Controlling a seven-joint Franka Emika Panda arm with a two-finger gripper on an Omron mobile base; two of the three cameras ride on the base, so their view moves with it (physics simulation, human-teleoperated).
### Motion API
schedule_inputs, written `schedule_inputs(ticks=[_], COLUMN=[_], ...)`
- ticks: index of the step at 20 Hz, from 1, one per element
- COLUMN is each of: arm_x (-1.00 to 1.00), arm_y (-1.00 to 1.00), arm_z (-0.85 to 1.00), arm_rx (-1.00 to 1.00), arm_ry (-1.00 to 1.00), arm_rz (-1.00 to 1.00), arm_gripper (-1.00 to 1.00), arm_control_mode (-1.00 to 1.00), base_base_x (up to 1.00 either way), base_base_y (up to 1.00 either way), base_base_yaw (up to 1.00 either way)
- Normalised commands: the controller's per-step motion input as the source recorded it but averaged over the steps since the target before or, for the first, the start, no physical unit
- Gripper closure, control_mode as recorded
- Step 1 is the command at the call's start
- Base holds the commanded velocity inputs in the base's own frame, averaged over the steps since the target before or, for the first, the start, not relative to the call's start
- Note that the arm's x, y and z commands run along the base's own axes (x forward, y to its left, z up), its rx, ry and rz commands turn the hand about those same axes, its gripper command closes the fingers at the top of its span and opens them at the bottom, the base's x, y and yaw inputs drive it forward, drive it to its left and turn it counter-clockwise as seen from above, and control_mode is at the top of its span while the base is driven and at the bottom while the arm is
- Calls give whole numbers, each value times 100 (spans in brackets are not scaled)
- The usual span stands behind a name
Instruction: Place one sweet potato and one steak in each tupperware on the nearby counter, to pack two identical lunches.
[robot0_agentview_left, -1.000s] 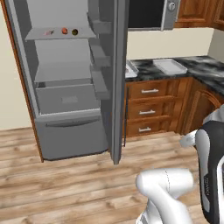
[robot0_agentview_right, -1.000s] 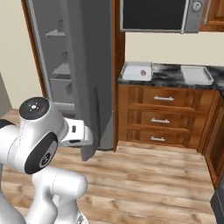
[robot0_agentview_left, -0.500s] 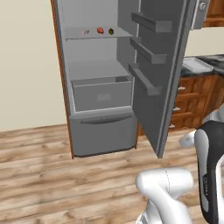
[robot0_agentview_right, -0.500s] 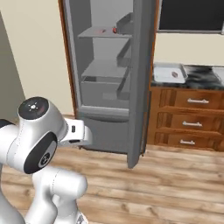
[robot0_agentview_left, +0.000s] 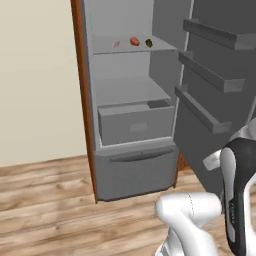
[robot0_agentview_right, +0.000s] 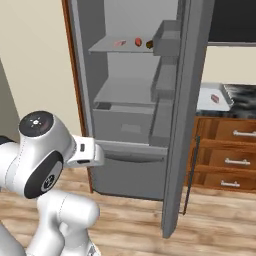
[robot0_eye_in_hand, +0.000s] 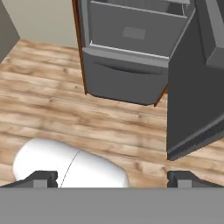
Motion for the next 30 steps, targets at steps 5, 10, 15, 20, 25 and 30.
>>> schedule_inputs(ticks=[5,10,15,20,25,30], arm_x=[0,0,0,0,0,61], arm_y=[0,0,0,0,0,0], arm_z=[0,0,0,0,0,0], arm_rx=[0,0,0,0,0,0], arm_ry=[0,0,0,0,0,0], arm_rz=[0,0,0,0,0,-1], arm_gripper=[-100,-100,-100,-100,-100,-100], arm_control_mode=[100,100,100,100,100,-100], base_base_x=[99,86,72,62,64,14], base_base_y=[0,0,0,-7,0,0], base_base_yaw=[-4,-5,-5,-3,-3,-1])
